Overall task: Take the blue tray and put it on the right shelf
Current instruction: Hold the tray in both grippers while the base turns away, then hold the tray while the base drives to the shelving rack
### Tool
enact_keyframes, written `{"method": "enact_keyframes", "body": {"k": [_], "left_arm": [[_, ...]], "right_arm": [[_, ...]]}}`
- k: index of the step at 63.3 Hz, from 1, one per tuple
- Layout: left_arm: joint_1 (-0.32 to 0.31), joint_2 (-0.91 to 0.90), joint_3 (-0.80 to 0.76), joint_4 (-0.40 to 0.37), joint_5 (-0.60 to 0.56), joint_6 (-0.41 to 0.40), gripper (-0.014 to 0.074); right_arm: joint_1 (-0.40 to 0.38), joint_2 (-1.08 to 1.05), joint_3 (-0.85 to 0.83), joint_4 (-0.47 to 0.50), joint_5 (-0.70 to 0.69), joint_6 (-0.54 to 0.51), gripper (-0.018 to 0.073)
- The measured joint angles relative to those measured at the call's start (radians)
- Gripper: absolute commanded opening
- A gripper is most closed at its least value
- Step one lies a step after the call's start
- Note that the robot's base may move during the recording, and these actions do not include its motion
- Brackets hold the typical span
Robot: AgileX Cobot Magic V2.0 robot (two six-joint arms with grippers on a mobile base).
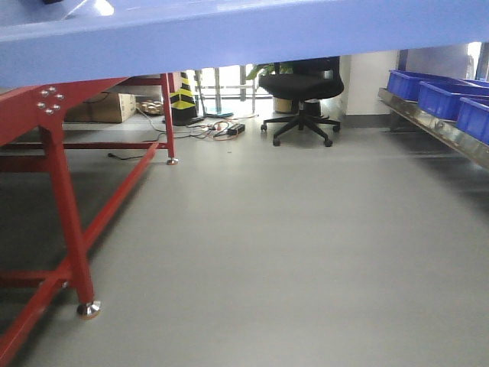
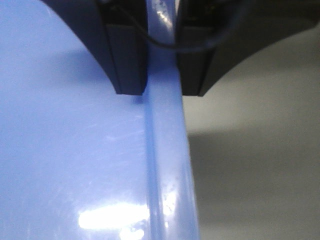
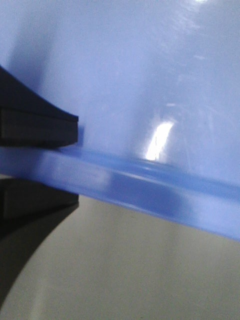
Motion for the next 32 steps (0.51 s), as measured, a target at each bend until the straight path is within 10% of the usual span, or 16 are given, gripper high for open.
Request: {"method": "enact_keyframes", "body": {"k": [32], "left_arm": [[0.0,0.0,0.0,0.0,0.0,0.0,-0.0048]], "right_arm": [[0.0,0.0,0.0,0.0,0.0,0.0,0.0056]]}}
